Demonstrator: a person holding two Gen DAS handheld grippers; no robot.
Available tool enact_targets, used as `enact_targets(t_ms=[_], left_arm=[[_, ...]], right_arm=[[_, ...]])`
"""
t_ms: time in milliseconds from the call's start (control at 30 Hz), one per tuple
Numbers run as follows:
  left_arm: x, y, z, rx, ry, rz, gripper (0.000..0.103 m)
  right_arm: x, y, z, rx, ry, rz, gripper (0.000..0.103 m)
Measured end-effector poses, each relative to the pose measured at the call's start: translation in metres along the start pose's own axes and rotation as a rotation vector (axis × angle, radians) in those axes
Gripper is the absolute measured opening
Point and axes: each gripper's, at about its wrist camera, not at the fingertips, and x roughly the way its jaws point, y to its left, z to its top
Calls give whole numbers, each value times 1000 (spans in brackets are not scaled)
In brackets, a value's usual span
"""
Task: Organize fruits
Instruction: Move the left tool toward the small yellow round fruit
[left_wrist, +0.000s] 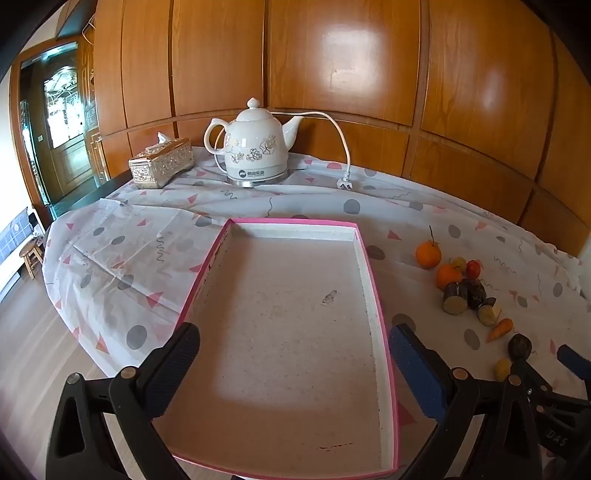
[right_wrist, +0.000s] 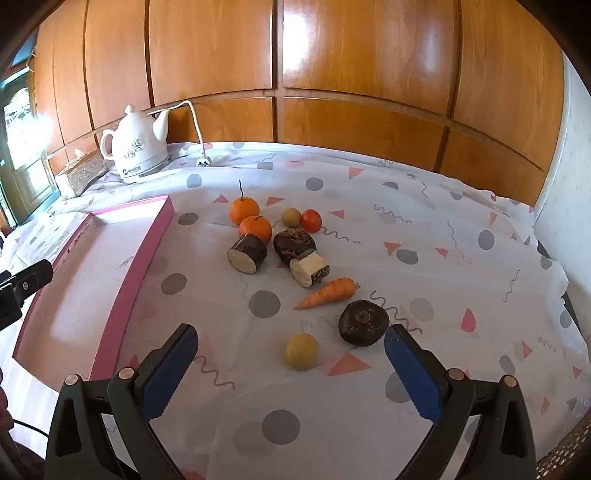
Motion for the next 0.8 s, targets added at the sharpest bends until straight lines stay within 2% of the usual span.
enact_targets(t_ms=[267,800], left_arm=[[-2,2,-1,-8,1,1,103],[0,6,0,-25,3,-3,103]], right_arm=[[0,2,1,-22,2,-16,103],[-2,5,3,-31,-4,8,103]])
